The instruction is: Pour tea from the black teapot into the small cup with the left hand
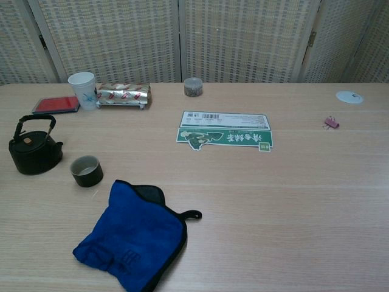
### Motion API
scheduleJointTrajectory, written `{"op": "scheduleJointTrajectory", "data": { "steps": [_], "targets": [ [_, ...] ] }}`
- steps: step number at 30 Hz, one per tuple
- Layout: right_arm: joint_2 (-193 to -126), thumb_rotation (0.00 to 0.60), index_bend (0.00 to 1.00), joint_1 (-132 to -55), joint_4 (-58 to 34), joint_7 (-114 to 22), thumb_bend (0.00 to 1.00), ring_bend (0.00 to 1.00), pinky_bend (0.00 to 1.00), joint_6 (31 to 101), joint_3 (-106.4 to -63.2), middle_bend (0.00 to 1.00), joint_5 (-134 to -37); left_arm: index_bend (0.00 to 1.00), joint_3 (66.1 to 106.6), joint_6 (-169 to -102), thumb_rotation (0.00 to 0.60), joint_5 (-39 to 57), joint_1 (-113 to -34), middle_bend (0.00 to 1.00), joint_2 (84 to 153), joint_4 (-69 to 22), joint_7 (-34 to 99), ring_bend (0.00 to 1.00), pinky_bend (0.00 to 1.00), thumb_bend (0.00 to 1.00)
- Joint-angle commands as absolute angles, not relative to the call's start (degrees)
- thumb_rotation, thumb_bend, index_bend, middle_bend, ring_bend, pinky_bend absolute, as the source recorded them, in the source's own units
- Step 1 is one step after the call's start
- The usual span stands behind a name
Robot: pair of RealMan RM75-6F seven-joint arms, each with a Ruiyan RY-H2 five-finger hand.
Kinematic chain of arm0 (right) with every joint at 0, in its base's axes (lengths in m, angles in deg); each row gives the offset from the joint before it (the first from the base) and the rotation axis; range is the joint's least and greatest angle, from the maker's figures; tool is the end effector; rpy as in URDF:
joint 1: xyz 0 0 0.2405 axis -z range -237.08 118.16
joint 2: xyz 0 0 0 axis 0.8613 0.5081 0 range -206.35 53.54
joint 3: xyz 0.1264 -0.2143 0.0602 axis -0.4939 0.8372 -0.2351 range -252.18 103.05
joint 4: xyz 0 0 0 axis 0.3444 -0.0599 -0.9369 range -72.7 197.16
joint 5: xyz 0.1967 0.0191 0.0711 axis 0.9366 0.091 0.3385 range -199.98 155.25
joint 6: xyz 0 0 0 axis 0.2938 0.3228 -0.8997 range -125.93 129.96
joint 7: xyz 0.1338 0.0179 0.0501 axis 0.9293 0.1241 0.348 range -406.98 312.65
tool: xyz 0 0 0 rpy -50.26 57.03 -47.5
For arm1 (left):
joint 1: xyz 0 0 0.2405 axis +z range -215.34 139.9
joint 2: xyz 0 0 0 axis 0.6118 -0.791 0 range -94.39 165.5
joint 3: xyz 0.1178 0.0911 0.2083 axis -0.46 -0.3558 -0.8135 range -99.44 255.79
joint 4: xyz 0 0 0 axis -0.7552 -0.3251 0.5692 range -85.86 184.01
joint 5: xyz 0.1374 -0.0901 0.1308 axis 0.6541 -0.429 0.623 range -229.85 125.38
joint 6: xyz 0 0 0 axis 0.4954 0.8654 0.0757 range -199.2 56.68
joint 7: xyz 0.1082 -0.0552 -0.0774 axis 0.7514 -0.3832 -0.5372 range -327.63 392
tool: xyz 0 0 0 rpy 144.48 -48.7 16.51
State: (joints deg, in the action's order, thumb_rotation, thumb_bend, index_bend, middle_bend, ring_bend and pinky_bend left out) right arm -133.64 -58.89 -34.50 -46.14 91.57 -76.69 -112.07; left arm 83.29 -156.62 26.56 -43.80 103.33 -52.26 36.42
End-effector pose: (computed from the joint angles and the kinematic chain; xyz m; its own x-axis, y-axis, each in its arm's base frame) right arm -0.3072 -0.1486 0.1942 0.4228 0.0250 0.9059 -0.9062 0.0093 0.4227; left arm -0.2825 0.1911 0.1374 0.2445 -0.0207 0.9694 0.9673 0.0742 -0.2424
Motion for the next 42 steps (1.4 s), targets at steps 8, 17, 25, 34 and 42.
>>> {"op": "scheduleJointTrajectory", "data": {
  "steps": [8,17,25,34,42],
  "targets": [
    [-133.77,0.6,0.24,-59.04,-34.65,-45.78,0.12,0.15,0.18,91.07,-76.67,0.24,-111.67,0.31,84.07,-156.11,0.362,26.26,-44.47,0.2,103.99,-52.18,37.29,0.16,0.1,0.23],
    [-134.0,0.6,0.24,-59.86,-34.31,-44.6,0.12,0.15,0.18,89.95,-76.56,0.24,-112.17,0.31,84.72,-153.97,0.39,26.74,-46.51,0.2,104.98,-51.86,38.76,0.16,0.1,0.23],
    [-133.08,0.6,0.24,-60.46,-34.93,-43.56,0.12,0.15,0.18,90.14,-76.4,0.24,-113.87,0.31,87.62,-148.45,0.482,25.95,-52.01,0.2,107.21,-47.7,39.34,0.16,0.1,0.23],
    [-132.35,0.6,0.24,-59.98,-35.74,-43.72,0.12,0.15,0.18,91.24,-76.05,0.24,-114.59,0.31,91.66,-137.94,0.539,22.13,-60.26,0.2,110.12,-39.48,34.15,0.16,0.04,0.23],
    [-131.87,0.6,0.24,-59.75,-36.46,-44.26,0.12,0.15,0.18,91.53,-75.89,0.24,-114.6,0.29,94.01,-126.79,0.256,15.46,-67.55,0.2,112.16,-33.03,33.94,0.16,0.0,0.22]
  ]
}}
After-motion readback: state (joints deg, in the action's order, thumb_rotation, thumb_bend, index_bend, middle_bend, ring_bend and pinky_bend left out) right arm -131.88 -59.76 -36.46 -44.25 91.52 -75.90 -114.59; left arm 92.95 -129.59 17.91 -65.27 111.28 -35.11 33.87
